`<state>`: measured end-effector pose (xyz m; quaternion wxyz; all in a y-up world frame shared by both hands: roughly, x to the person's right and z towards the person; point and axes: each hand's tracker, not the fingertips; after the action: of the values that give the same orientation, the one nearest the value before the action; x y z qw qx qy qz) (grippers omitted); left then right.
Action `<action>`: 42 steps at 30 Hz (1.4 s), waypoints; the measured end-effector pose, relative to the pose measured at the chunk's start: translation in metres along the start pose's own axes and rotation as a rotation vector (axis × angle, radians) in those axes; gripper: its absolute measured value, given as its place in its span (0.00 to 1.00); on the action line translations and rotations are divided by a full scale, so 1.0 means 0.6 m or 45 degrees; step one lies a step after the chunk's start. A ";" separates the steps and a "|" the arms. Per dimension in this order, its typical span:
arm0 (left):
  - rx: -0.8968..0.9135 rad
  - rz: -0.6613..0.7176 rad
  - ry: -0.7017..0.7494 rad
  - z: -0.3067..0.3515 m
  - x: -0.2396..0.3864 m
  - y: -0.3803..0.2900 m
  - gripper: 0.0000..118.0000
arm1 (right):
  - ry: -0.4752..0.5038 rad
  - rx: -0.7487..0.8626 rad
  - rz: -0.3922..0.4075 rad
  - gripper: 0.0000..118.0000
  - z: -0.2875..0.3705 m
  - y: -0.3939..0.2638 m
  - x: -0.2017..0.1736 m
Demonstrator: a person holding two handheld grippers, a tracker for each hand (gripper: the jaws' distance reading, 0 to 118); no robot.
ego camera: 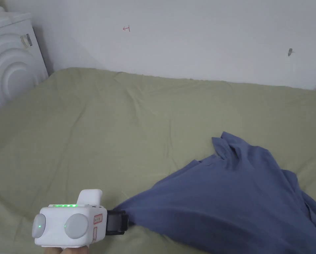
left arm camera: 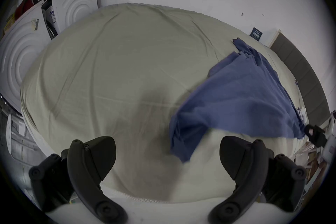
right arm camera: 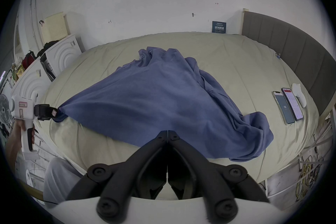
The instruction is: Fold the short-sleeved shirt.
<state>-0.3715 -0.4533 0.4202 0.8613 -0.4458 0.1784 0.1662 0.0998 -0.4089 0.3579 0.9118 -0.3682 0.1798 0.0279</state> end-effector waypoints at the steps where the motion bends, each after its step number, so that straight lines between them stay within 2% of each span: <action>1: -0.006 0.000 0.013 -0.007 0.000 0.004 0.95 | -0.002 -0.002 -0.007 0.00 0.000 0.001 0.003; 4: -0.025 -0.027 0.030 -0.031 0.017 0.008 0.89 | -0.010 -0.004 -0.012 0.00 -0.003 0.002 0.009; 7: 0.002 -0.056 0.056 -0.018 0.019 0.006 0.60 | -0.010 -0.007 -0.017 0.00 -0.003 0.003 0.015; 8: 0.018 -0.070 -0.015 -0.012 0.018 0.008 0.20 | -0.007 -0.007 -0.016 0.00 -0.003 0.003 0.016; 9: 0.027 -0.033 -0.069 -0.005 0.015 0.009 0.00 | -0.010 -0.010 -0.012 0.00 -0.004 0.003 0.017; 13: 0.032 -0.089 -0.017 0.011 0.031 0.008 0.00 | -0.010 -0.019 -0.021 0.00 -0.007 0.003 0.025; 23: 0.032 -0.041 -0.024 0.012 0.027 0.005 0.00 | -0.037 -0.043 -0.009 0.00 -0.018 0.017 0.041; 32: 0.048 -0.058 -0.016 0.015 0.040 -0.007 0.00 | -0.037 -0.090 -0.015 0.00 -0.088 0.086 0.070; 35: 0.049 -0.068 -0.023 0.013 0.042 -0.004 0.00 | -0.058 -0.112 0.070 0.00 -0.133 0.131 0.080; 39: 0.039 -0.082 -0.037 0.013 0.045 0.005 0.00 | -0.043 -0.118 0.116 0.00 -0.211 0.213 0.098; 40: 0.035 -0.078 -0.045 0.014 0.045 0.006 0.00 | -0.047 -0.117 0.131 0.03 -0.232 0.236 0.102; 41: 0.036 -0.078 -0.055 0.014 0.046 0.007 0.00 | -0.050 -0.118 0.142 0.35 -0.254 0.262 0.106; 42: 0.037 -0.078 -0.063 0.014 0.047 0.009 0.00 | -0.056 -0.117 0.149 0.73 -0.280 0.289 0.109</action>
<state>-0.3478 -0.4400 0.4082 0.8764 -0.4344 0.1457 0.1483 0.0775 -0.4026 0.1086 0.8945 -0.3977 0.1795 0.0974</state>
